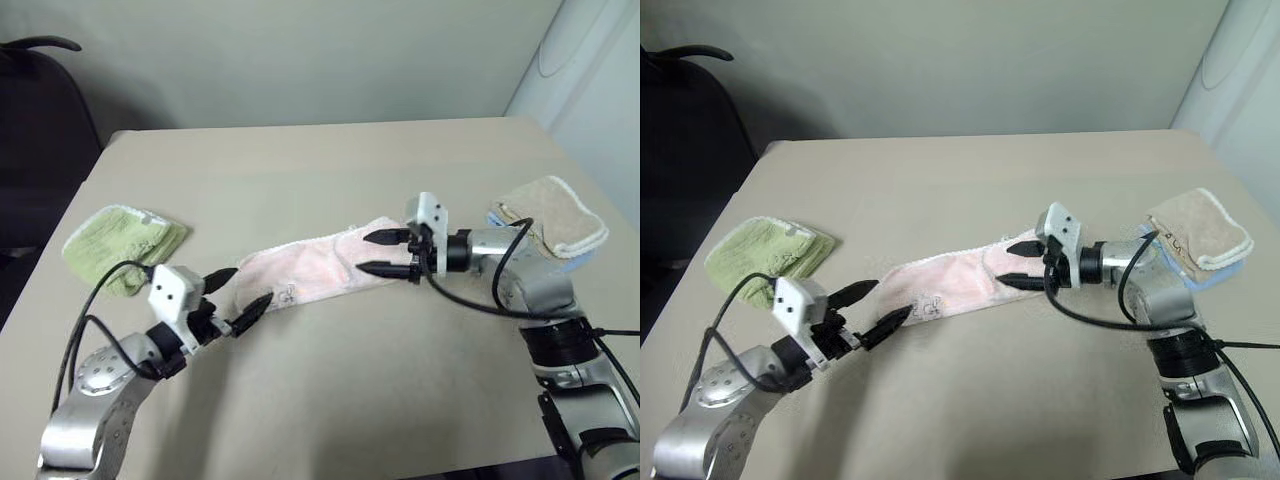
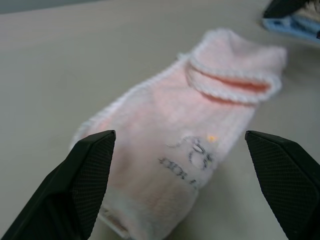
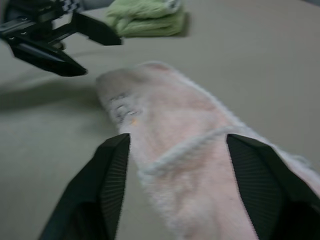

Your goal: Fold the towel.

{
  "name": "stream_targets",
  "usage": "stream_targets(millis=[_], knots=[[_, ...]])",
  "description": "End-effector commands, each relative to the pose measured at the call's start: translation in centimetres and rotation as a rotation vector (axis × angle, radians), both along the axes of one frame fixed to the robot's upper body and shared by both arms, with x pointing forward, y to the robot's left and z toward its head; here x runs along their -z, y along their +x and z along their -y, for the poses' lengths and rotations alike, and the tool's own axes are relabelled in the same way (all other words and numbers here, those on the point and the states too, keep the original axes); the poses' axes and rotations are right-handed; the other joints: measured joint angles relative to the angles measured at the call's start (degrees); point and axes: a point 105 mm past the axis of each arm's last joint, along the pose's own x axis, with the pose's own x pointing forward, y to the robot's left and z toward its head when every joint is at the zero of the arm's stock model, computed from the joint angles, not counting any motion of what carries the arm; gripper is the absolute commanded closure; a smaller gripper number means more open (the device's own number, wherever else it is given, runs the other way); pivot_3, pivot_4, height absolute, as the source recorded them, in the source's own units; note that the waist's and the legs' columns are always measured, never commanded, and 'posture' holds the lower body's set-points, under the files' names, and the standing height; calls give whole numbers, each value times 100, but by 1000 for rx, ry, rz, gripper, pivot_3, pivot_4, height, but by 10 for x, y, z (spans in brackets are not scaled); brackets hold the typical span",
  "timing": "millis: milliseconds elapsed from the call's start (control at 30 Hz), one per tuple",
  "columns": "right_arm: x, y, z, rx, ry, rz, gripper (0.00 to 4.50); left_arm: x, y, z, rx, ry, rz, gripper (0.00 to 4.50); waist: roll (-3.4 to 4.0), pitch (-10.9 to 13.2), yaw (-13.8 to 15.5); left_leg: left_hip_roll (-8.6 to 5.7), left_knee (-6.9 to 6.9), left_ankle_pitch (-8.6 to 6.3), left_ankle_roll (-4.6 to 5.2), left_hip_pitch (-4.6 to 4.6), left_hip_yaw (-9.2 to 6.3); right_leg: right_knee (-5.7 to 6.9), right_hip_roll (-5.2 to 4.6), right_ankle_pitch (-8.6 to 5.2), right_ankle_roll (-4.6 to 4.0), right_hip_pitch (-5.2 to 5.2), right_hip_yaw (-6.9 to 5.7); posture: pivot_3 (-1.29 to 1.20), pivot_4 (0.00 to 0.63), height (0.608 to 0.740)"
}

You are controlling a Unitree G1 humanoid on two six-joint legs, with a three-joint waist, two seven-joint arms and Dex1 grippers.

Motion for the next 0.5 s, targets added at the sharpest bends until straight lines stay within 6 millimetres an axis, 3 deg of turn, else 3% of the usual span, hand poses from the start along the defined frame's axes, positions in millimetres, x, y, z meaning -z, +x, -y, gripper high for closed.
stream_targets(millis=[33,200,367,400,500], knots=[[4,23,1,96,10,16,2699,-21,-6,-5,-48,-186,22,0,-1,-1,-1,0,0,0,0,5,1,0,0,0,0,3,0,0,150,740],[61,51,-4,200,-45,-85,4474,-12,-13,-12,-126,-384,-78,0,-2,-1,-6,2,-15,-1,0,21,2,2,0,-1,-3,9,0,0,150,740],[94,55,-5,194,-134,-78,4474,2,-26,-14,-197,-491,-184,0,-6,-4,-3,2,-12,-6,-4,24,3,-2,0,-1,-4,16,0,0,150,740],[94,54,-5,183,-135,-63,4474,5,-30,-12,-203,-509,-207,0,-6,-4,-6,2,-12,-9,-1,37,2,-2,0,-1,-5,28,0,0,150,740],[64,55,-12,147,-21,-12,4474,19,-42,-3,-215,-555,-310,0,-5,-4,-11,2,-8,-39,18,55,2,-3,0,-2,-6,50,0,0,150,740]])
